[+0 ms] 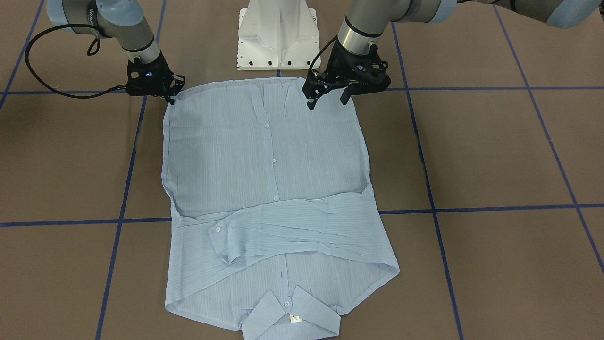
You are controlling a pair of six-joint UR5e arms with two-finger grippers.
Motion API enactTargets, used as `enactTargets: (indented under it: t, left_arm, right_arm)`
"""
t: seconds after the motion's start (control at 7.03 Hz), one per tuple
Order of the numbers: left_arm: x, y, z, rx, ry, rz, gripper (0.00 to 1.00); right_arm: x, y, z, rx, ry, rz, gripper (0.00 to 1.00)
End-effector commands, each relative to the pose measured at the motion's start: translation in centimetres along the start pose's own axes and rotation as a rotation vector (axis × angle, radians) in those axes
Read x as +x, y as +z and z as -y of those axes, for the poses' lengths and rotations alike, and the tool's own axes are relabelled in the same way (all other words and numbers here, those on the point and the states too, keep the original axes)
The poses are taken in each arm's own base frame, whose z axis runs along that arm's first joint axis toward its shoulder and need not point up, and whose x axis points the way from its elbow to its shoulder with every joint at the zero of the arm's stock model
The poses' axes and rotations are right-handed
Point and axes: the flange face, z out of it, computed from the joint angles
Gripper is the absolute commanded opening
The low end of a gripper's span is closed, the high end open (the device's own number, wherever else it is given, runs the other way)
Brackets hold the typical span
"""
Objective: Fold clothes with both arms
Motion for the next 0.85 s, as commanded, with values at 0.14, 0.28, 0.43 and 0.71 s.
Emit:
enactTargets:
  t: [0.14,0.28,0.43,0.71]
  left_arm:
    - [-4.9,6.1,-7.7,-0.041,-0.043,0.126,0.98]
    - [-6.6,6.8,-7.3,-0.033,-0.05,0.158,0.96]
    - [-7.3,7.1,-7.1,-0.028,-0.052,0.17,0.94]
    - [-8.4,7.8,-6.6,0.004,-0.05,0.189,0.85]
  right_arm:
    - [-0.9,-1.4,0.1,-0.009,0.027,0.037,0.0]
    - [-0.8,-1.5,0.2,-0.007,0.028,0.037,0.0]
    - [-0.9,-1.5,0.2,-0.006,0.028,0.038,0.0]
    - [-1.0,-1.5,0.2,-0.005,0.027,0.04,0.0]
